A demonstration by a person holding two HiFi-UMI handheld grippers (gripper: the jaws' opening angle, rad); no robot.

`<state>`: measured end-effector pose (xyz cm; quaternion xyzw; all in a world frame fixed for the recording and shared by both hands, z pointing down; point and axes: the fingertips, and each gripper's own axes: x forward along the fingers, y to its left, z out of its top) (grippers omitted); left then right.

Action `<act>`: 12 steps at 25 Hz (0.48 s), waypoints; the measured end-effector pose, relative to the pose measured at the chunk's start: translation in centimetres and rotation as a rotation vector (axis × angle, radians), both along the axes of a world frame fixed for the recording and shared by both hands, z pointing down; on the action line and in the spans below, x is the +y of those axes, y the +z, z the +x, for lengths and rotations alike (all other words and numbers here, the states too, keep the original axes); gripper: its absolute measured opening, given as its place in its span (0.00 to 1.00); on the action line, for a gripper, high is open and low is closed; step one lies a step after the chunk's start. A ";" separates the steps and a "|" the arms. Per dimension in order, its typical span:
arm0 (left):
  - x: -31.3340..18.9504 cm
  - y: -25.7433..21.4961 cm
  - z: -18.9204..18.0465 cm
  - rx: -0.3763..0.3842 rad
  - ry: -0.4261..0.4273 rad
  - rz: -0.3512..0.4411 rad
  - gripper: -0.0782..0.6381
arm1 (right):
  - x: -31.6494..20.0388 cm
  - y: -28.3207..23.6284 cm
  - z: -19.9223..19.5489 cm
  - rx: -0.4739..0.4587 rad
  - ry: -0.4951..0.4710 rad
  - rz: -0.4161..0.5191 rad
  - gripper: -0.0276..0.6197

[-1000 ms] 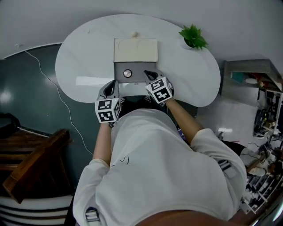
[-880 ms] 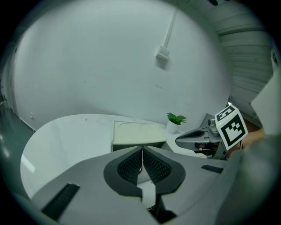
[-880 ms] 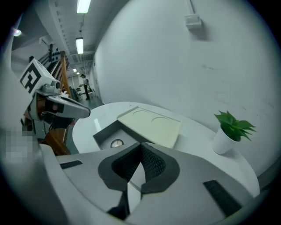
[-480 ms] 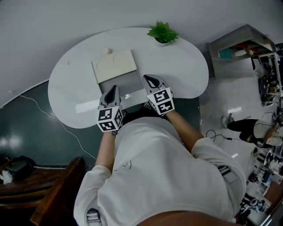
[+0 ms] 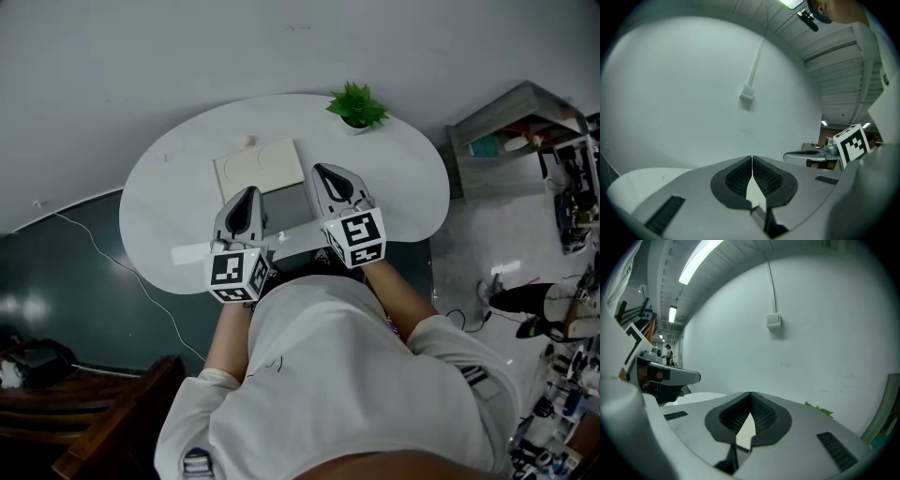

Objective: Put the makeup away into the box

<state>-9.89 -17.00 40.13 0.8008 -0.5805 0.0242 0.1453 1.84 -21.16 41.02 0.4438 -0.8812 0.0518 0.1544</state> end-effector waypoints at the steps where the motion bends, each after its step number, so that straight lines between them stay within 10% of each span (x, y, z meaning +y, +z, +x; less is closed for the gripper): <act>1: -0.1 -1.2 -0.1 -0.028 -0.004 0.033 0.14 | -0.3 -1.1 -0.2 -0.011 0.001 0.023 0.04; 5: -0.6 -4.9 -0.3 -0.155 -0.005 0.149 0.14 | -1.0 -4.8 -0.6 -0.034 -0.001 0.120 0.04; 12: -1.1 -6.7 -1.3 -0.123 -0.052 0.175 0.14 | -1.3 -7.2 -1.2 -0.041 -0.026 0.170 0.04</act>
